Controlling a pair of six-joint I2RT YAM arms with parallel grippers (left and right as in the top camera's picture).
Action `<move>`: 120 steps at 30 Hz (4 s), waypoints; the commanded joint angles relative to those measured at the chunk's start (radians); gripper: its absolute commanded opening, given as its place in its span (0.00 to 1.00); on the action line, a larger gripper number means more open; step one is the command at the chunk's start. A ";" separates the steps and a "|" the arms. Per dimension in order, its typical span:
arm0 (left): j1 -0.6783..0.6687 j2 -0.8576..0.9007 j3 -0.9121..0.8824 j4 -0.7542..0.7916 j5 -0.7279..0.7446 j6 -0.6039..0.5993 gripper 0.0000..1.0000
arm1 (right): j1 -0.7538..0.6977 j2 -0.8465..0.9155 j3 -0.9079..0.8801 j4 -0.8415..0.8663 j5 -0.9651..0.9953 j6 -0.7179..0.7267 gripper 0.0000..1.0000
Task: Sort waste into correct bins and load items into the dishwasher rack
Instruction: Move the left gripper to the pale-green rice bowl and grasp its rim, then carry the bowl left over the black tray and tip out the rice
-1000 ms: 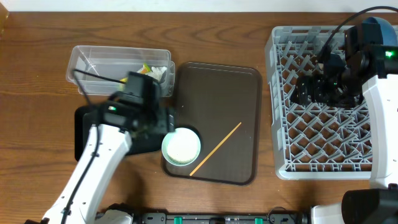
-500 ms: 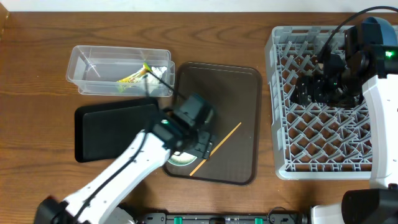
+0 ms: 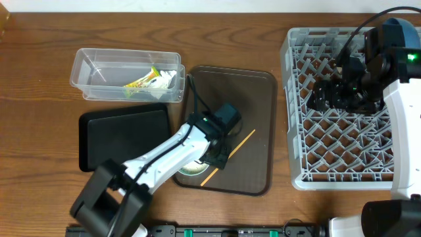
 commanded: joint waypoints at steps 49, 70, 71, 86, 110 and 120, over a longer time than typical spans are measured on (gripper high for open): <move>0.322 -0.405 0.018 -0.041 0.028 0.048 0.06 | 0.008 -0.010 0.002 0.000 -0.004 0.008 0.99; 1.131 -0.250 -0.099 -0.007 0.996 0.405 0.06 | 0.008 -0.010 0.002 0.000 -0.004 0.008 0.99; 1.143 -0.228 -0.104 -0.007 1.028 0.419 0.06 | 0.008 -0.010 0.002 0.000 -0.004 0.009 0.99; 1.289 0.066 -0.109 -0.010 1.419 0.431 0.06 | 0.008 -0.010 0.002 0.000 -0.004 0.008 0.99; 1.354 0.069 -0.109 -0.008 1.431 0.076 0.07 | 0.008 -0.010 0.002 0.000 -0.004 0.008 0.99; 1.353 0.069 -0.109 0.044 1.436 0.146 0.06 | 0.008 -0.010 0.002 0.000 -0.004 0.008 0.99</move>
